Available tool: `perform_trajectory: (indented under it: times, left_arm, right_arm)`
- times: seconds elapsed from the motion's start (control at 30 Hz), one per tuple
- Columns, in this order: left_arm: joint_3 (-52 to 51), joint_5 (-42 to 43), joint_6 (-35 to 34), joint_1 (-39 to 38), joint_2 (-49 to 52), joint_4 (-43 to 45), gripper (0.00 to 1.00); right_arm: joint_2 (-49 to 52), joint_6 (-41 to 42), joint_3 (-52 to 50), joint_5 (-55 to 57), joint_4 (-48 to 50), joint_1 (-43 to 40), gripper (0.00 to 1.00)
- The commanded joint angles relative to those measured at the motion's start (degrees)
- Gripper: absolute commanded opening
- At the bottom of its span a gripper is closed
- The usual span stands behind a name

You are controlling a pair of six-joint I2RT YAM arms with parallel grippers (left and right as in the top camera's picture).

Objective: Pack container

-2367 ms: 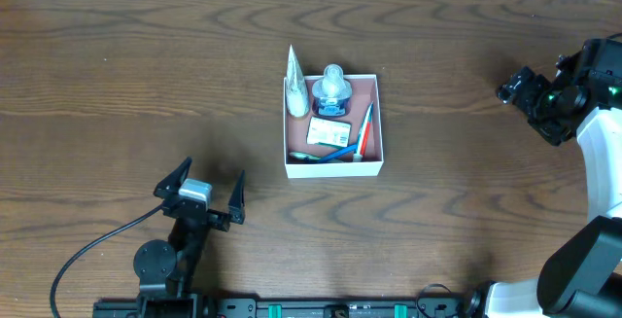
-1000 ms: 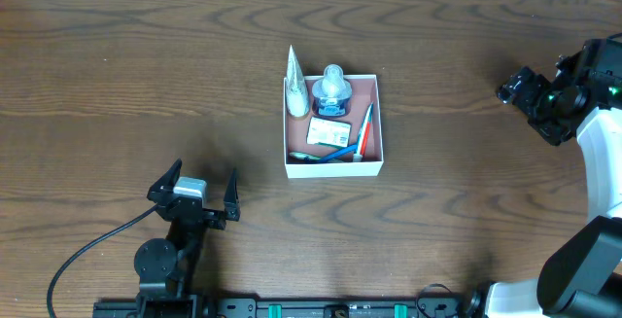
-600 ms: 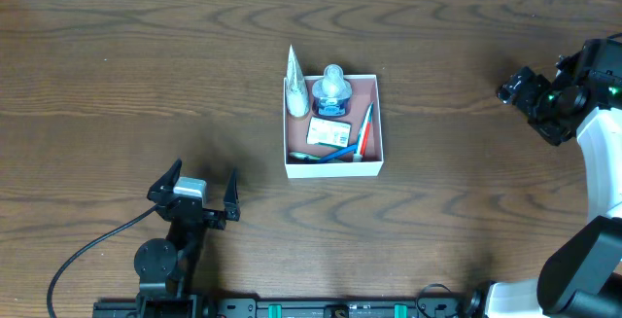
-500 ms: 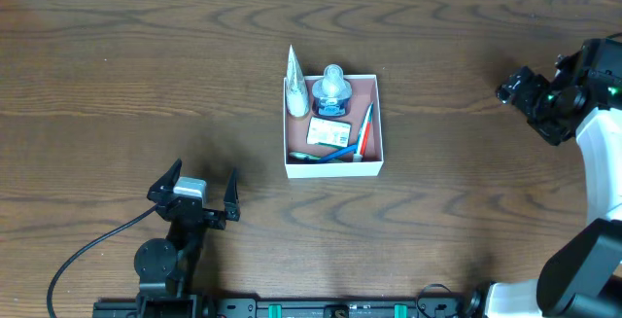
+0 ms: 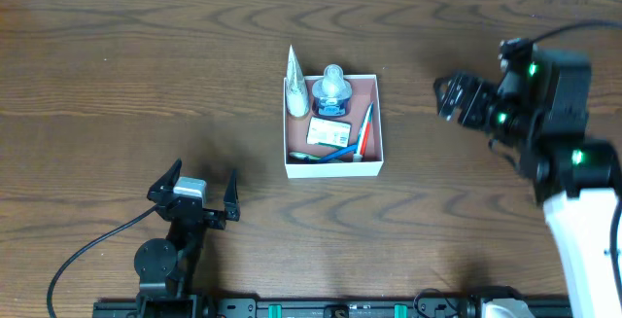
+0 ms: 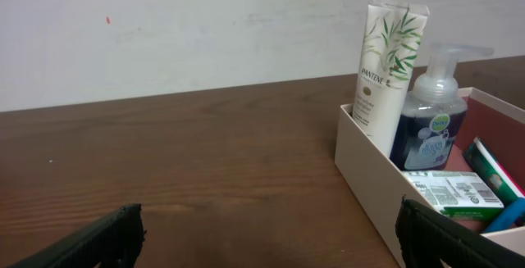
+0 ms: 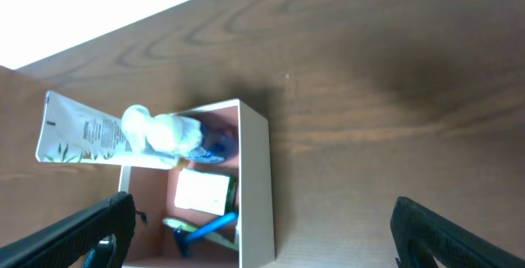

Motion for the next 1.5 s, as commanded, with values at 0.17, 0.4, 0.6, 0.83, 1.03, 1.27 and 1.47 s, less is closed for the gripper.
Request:
perform_trajectory:
  times: [0.17,0.4,0.6,0.83,1.03,1.27,1.47]
  left_arm:
    - [-1.2,-0.2,0.5,-0.2,-0.3,-1.8,0.98]
    - [-1.2,-0.2,0.5,-0.2,-0.3,-1.8,0.98]
    - [-1.2,-0.2,0.5,-0.2,-0.3,-1.8,0.98]
    - [-1.2,-0.2,0.5,-0.2,-0.3,-1.8,0.98]
    - [-1.2,-0.2,0.5,-0.2,-0.3,-1.8,0.98]
    - [-1.2,-0.2,0.5,-0.2,-0.3,-1.8,0.98]
    - [-1.2,-0.2,0.5,-0.2,-0.3,-1.8,0.98]
  right_arm:
    - [-21.1,-0.3,-25.9,11.7,9.9,-0.8,0.99]
    - [-36.8,-2.6,-40.4,11.7,22.3,-2.7,0.99]
    - [-49.2,-7.7,-49.4,11.4,31.6,-2.7,0.99]
    - [-58.2,-16.0,-56.8,5.6,36.7,-3.6,0.99]
    - [-64.6,-16.5,-62.6,5.2,37.6,-3.6,0.99]
    - [-64.9,-19.4,-64.1,4.8,37.1,-3.7,0.99]
    - [-64.9,-27.5,-64.1,4.8,36.5,-3.7,0.99]
